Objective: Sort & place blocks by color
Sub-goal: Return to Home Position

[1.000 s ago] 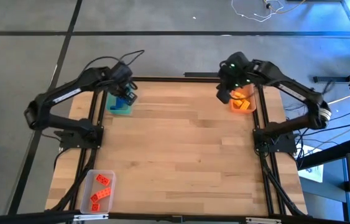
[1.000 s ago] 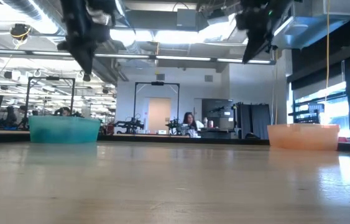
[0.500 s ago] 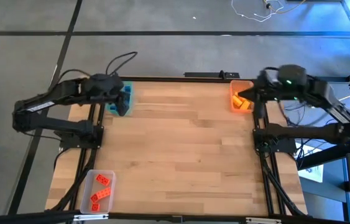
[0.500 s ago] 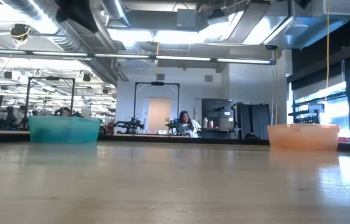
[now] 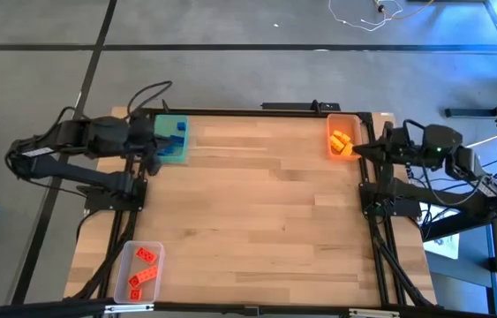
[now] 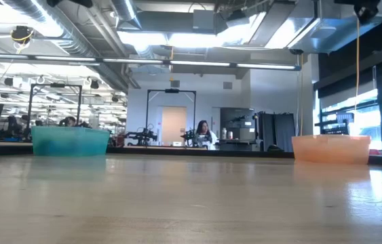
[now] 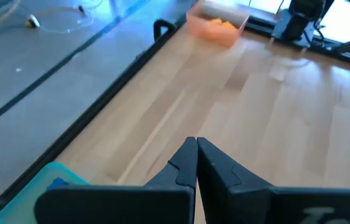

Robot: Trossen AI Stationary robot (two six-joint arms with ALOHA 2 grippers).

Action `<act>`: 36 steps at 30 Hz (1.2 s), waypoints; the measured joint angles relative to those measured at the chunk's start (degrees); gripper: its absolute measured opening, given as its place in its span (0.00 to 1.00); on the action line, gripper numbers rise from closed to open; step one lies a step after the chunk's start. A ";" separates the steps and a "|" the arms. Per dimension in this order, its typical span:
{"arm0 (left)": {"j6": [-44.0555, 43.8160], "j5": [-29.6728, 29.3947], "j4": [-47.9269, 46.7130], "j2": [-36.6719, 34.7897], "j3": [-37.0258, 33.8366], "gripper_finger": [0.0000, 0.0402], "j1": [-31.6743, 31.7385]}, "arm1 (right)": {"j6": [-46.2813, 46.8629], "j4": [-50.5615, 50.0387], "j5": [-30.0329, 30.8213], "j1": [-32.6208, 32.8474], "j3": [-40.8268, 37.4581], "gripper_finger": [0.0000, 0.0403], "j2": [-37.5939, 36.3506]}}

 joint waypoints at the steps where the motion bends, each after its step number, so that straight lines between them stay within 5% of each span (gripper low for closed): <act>1: 0.00 -0.88 0.14 -0.57 -0.39 0.00 -0.71 | -0.01 0.54 -0.17 0.00 -1.30 0.00 -1.26; 13: -1.15 -4.05 2.67 -16.27 -13.32 0.00 -2.81 | 0.13 11.88 -0.26 -0.02 -14.95 0.00 -14.18; 26: 0.14 -3.94 11.56 -43.48 -30.78 0.00 -2.76 | 1.21 18.16 -0.71 -0.04 -22.44 0.00 -21.04; 30: 3.64 -2.97 12.07 -43.22 -31.20 0.00 -2.77 | 1.24 23.53 -1.75 -0.04 -25.16 0.01 -21.19; 36: 12.18 3.86 28.81 -43.27 -35.65 0.00 -2.79 | 1.65 36.39 -4.64 -0.05 -31.78 0.00 -21.22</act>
